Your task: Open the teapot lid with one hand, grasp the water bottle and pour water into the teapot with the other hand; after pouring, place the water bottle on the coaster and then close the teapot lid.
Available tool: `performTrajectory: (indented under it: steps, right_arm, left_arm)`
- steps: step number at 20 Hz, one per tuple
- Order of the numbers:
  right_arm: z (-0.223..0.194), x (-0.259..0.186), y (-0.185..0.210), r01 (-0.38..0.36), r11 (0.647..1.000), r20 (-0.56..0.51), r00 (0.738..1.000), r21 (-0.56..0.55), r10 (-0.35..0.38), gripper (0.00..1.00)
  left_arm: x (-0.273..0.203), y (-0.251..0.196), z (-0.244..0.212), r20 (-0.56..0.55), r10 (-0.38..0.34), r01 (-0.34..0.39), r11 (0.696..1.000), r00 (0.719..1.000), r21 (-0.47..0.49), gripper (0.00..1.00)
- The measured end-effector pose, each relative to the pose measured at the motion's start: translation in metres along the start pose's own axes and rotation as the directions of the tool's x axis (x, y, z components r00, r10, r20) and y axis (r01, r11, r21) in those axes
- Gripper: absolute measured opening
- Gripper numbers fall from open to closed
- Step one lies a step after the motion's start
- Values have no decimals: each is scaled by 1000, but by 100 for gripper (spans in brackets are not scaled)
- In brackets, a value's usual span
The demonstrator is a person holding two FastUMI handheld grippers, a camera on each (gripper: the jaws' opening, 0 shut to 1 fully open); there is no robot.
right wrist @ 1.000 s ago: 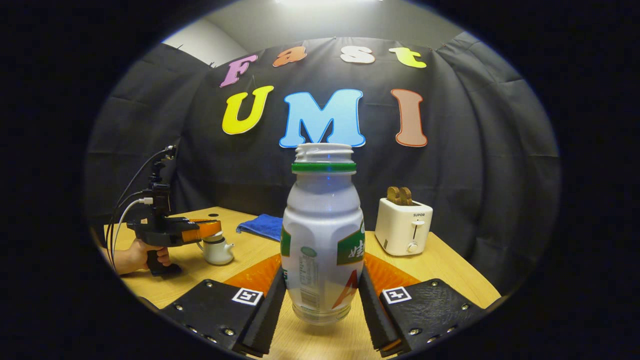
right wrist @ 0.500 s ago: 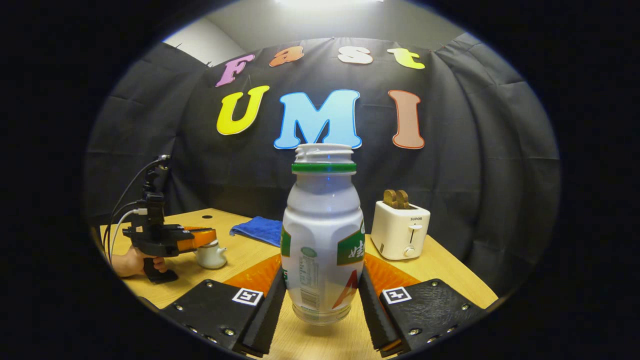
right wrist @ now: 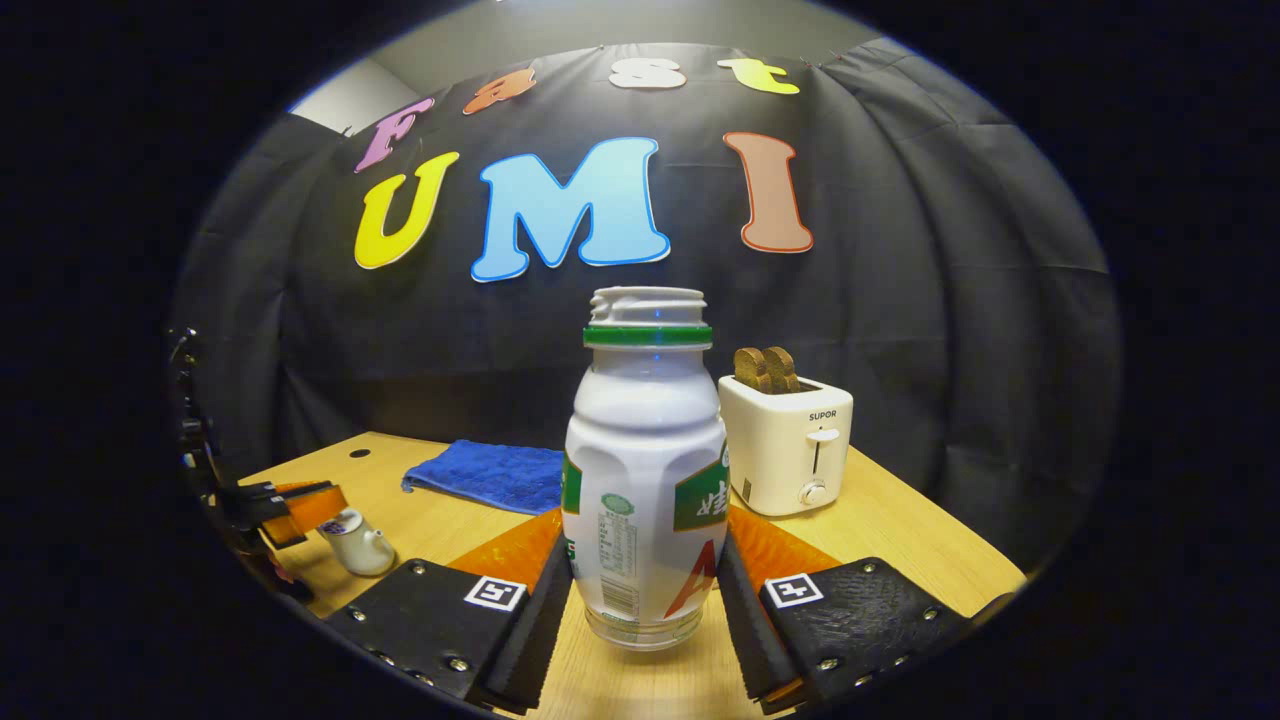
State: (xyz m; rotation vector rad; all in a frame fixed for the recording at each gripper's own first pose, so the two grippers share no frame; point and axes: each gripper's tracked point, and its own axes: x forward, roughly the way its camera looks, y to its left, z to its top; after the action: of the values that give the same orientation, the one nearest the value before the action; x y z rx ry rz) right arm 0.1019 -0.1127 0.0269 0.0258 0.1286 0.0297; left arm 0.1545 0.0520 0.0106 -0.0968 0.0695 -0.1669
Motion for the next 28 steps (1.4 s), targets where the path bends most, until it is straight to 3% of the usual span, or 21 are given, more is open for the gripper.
performTrajectory:
  steps: [5, 12, 18, 26, 28]
  right_arm:
    - [1, 58, -31, 94, 996, -15, 996, 10, -94, 72]
    - [-29, 109, -39, 166, 985, -64, 983, -48, -169, 72]
    - [-38, 118, -42, 171, 984, -66, 983, -53, -174, 72]
    - [-37, 117, -49, 195, 979, -64, 978, -58, -198, 72]
    - [-26, 114, -46, 200, 977, -39, 978, -69, -203, 78]
  left_arm:
    - [-68, -8, 69, 171, -11, 20, 999, 985, -47, 100]
    - [-137, 13, 51, 150, 24, -19, 999, 988, -40, 99]
    - [-135, 16, 32, 104, 25, -21, 999, 994, -35, 99]
    - [-141, 9, 39, 112, 27, -28, 1000, 993, 5, 99]
    - [-144, 7, 40, 115, 28, -29, 1000, 993, 9, 99]
